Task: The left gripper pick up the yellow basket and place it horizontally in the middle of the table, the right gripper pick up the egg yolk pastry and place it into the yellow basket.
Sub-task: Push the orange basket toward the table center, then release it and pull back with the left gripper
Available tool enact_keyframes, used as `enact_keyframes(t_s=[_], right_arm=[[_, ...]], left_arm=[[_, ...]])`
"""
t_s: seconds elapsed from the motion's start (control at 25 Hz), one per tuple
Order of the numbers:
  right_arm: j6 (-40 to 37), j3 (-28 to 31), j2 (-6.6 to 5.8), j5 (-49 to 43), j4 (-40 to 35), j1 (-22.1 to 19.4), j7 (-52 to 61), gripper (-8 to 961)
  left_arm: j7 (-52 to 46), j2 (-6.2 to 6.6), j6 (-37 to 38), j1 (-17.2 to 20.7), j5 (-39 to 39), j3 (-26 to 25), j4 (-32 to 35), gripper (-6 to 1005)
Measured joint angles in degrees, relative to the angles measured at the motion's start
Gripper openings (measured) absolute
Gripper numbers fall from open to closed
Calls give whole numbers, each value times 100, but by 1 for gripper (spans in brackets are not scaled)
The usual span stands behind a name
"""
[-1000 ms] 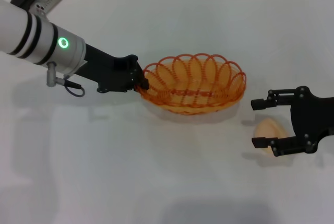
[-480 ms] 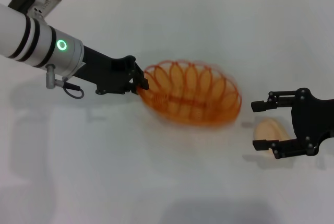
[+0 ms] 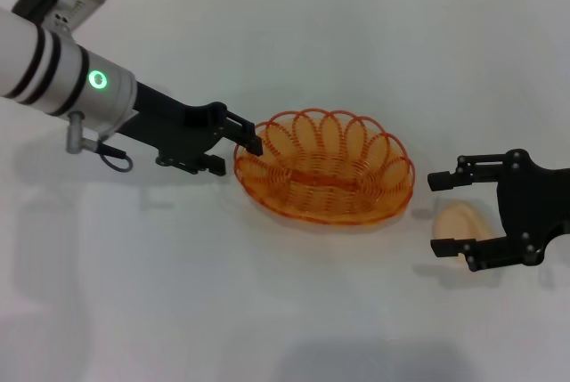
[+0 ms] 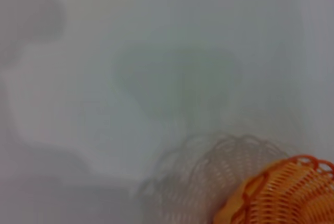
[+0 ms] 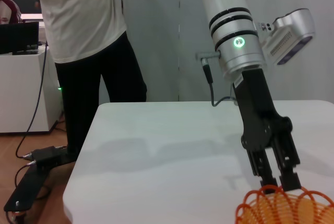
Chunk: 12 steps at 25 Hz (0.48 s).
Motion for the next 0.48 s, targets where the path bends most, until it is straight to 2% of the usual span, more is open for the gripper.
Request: enact_keyframes(t_s=[0.24,0.4,0.48], right_arm=[[-2,37,0,0,16,-10,48,723],[23,45,-1,0,27,-23,162,723],[41,47,-10,-1,28,-27,252,723]], left_arm=[[327,185,218,24,-93,-27,104,630],[774,260,457,266,-353,-72,553,711],[1357,347,649,451,-739,-74,822,752]])
